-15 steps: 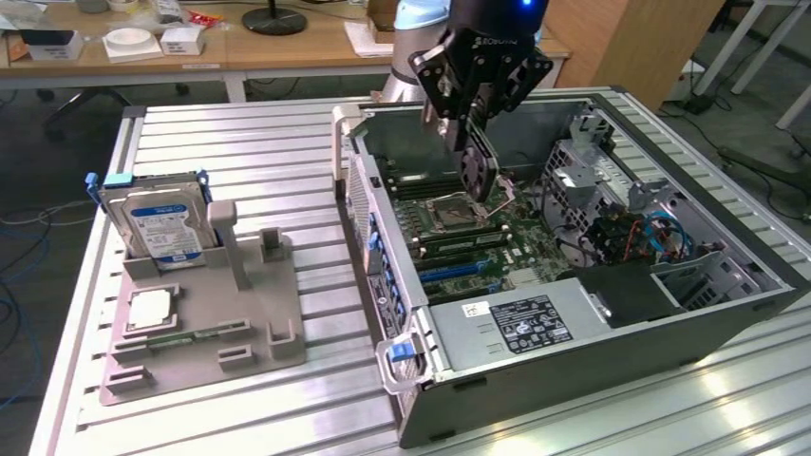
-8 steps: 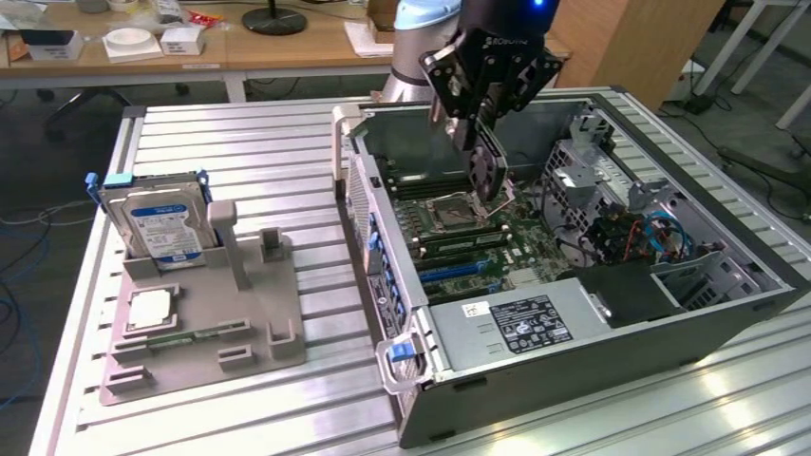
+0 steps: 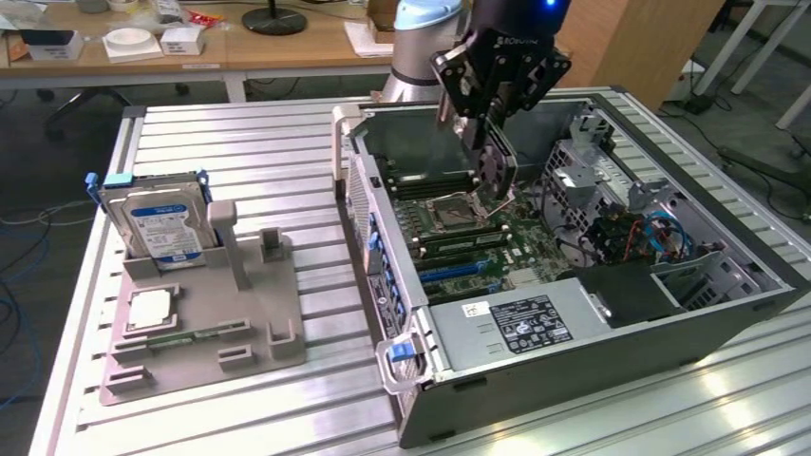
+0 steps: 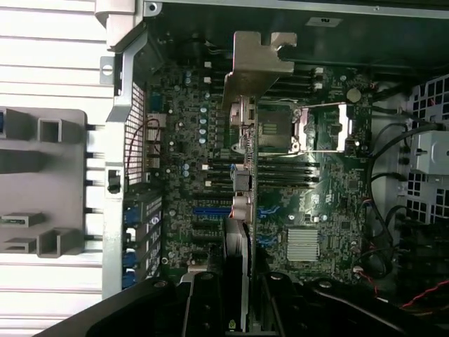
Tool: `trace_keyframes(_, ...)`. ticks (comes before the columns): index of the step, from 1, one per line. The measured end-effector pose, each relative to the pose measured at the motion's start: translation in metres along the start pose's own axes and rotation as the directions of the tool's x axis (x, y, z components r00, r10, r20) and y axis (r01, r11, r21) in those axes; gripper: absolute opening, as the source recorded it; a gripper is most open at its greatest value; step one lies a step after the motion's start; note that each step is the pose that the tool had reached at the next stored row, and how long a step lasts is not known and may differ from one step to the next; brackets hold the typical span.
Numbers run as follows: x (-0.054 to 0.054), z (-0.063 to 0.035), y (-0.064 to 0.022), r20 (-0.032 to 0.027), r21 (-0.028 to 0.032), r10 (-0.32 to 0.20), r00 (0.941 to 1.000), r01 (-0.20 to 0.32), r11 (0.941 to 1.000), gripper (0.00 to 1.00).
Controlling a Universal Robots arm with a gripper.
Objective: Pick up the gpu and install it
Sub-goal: 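Pick up the gpu and move the gpu toward the slot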
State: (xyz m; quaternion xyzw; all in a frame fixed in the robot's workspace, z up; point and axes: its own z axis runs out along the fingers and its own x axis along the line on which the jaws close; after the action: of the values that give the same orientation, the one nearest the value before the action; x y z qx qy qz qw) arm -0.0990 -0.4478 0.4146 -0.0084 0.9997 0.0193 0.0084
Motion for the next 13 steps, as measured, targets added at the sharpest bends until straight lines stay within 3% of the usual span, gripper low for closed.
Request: trace_keyframes(13, -0.017, 0.0003, -0.0003, 0.0, 0.0, 0.0, 1.0, 0.0, 1.0, 0.27)
